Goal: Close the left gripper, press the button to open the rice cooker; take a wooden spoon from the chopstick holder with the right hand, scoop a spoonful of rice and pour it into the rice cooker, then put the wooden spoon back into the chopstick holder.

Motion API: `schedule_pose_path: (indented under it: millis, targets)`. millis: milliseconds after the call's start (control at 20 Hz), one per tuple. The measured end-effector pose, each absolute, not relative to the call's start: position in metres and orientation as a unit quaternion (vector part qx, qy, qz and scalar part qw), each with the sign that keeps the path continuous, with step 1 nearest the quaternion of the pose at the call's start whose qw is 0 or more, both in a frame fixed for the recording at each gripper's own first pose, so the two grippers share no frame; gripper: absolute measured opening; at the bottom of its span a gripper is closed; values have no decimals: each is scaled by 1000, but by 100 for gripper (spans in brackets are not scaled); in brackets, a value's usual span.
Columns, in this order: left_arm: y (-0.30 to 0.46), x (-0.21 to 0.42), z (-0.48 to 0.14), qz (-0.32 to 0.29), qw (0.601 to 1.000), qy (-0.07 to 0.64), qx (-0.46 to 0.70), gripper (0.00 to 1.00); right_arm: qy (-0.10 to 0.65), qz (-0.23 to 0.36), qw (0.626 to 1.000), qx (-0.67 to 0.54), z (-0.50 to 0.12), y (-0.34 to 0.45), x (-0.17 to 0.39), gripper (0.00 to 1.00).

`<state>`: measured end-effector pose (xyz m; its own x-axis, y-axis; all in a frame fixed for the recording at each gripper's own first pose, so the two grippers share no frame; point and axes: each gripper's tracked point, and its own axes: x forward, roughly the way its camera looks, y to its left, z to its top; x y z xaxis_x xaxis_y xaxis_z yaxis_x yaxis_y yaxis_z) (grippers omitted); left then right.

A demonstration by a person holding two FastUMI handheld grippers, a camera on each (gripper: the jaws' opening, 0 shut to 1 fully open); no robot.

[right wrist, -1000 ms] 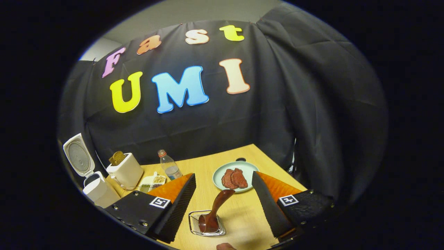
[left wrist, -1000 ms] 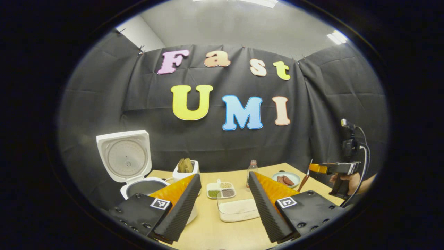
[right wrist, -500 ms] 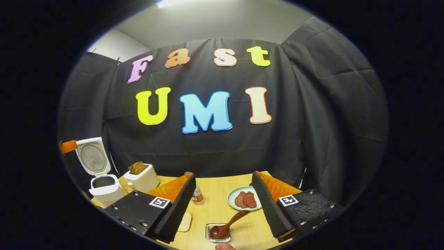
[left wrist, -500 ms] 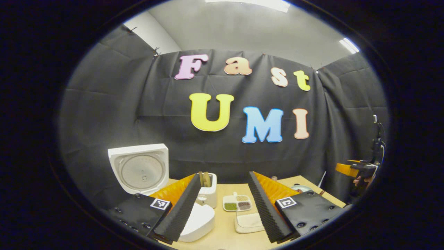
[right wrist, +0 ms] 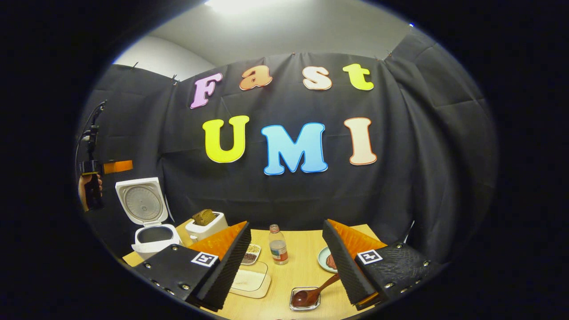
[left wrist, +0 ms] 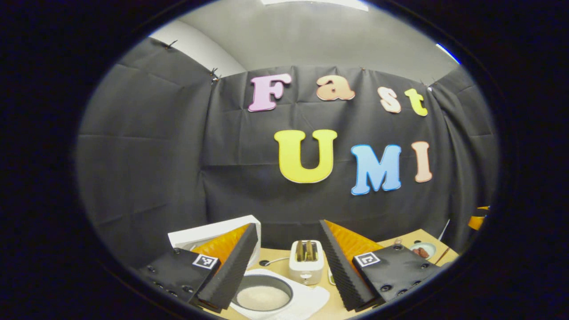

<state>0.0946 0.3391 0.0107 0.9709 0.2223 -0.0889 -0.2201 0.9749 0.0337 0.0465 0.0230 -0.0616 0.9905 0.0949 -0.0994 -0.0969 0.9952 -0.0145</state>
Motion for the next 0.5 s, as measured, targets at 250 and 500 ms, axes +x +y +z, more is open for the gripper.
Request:
schedule_pose_path:
  millis: [250,500]
  targets:
    - [417,139,7,181,982,51,-14,95,64,45,996,-35,-74,16,48,98]
    - [478,169,-7,245,967,65,-35,96,80,23,996,-20,-84,-1,54,98]
